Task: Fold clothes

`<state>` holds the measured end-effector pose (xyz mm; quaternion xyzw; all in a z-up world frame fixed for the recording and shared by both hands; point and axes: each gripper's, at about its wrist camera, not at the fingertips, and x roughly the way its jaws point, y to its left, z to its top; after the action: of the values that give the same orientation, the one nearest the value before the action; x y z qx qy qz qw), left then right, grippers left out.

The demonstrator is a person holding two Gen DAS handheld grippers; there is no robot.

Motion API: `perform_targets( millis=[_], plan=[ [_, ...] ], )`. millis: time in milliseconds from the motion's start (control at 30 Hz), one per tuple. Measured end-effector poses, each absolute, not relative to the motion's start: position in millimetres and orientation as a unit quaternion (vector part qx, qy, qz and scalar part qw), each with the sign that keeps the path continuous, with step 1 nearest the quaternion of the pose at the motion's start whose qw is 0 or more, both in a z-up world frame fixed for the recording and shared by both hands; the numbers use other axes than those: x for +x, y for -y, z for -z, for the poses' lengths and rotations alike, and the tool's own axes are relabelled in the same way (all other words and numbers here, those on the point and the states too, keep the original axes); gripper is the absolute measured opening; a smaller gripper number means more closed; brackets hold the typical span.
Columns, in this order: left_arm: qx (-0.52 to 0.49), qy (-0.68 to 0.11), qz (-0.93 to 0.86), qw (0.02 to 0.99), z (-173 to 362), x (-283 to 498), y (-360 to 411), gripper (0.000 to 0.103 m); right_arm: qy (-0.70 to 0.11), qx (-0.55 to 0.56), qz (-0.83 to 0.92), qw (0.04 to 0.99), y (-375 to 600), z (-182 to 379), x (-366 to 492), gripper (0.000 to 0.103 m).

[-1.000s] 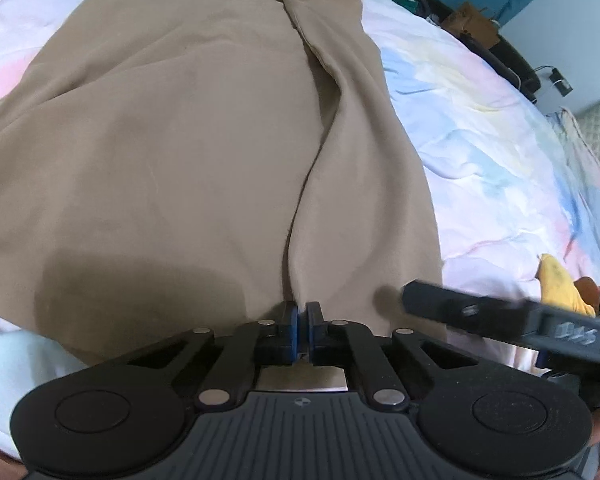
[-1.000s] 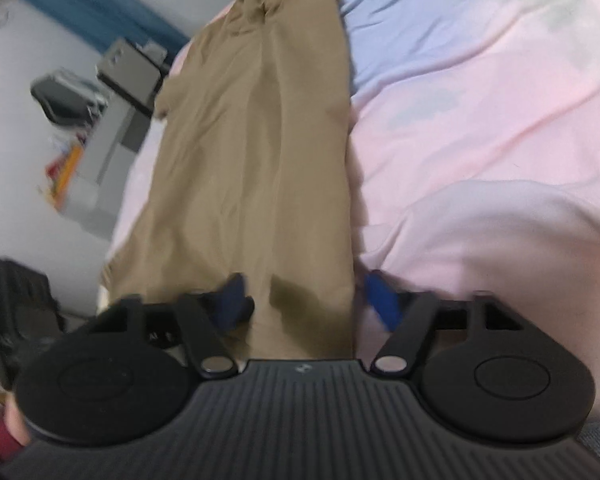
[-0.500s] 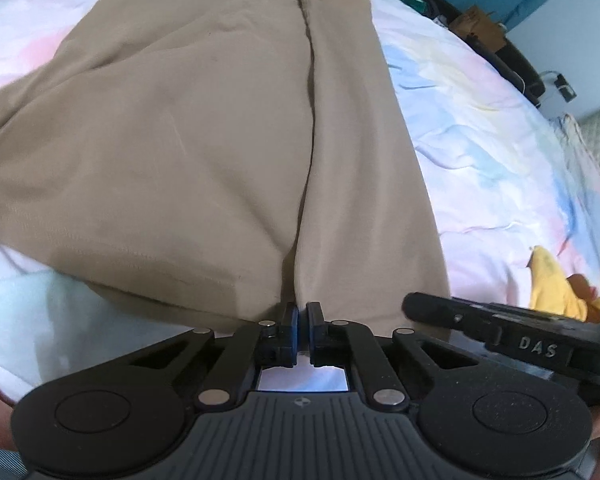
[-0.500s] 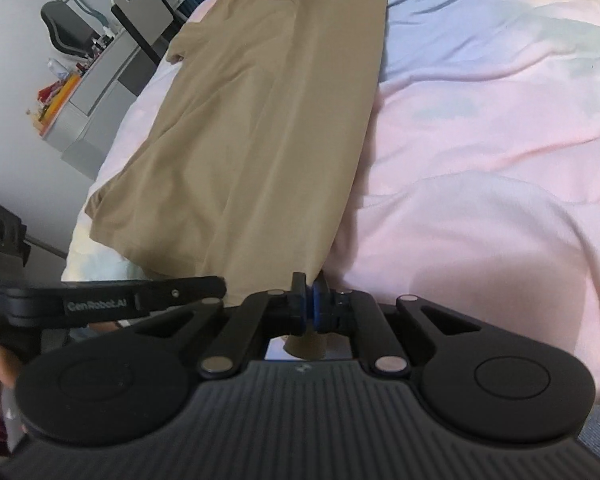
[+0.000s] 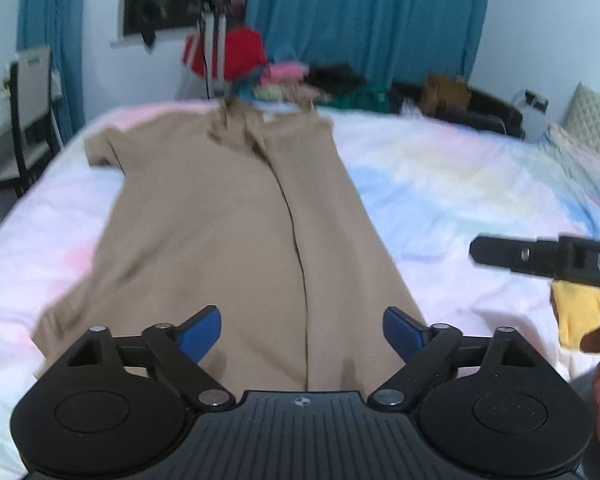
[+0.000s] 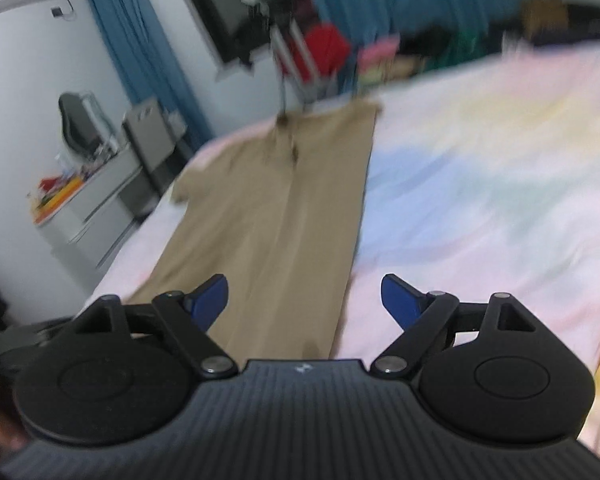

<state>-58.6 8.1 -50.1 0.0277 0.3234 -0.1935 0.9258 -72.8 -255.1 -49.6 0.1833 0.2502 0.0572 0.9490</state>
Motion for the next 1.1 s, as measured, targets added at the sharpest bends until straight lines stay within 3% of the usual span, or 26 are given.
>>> perform_targets(
  millis=[300, 633, 767, 1100],
  plan=[
    [0.010, -0.219, 0.156, 0.963, -11.4, -51.6, -22.0, 0.101, -0.131, 0.123, -0.055, 0.982, 251.5, 4.5, -59.1, 0.085],
    [-0.028, -0.159, 0.150, 0.975, -125.5, 5.8, -14.0, 0.103, -0.154, 0.087, -0.071, 0.982, 250.1, -25.6, 3.2, 0.085],
    [-0.090, -0.174, 0.139, 0.971, -114.2, 36.9, -41.0, 0.103, -0.183, 0.072, -0.070, 0.978, 240.6, -23.3, 38.9, 0.085],
    [-0.104, -0.182, 0.005, 0.978, -44.7, 79.1, -141.2, 0.101, -0.239, 0.034, -0.147, 0.959, 133.9, 25.2, 183.7, 0.085]
  ],
)
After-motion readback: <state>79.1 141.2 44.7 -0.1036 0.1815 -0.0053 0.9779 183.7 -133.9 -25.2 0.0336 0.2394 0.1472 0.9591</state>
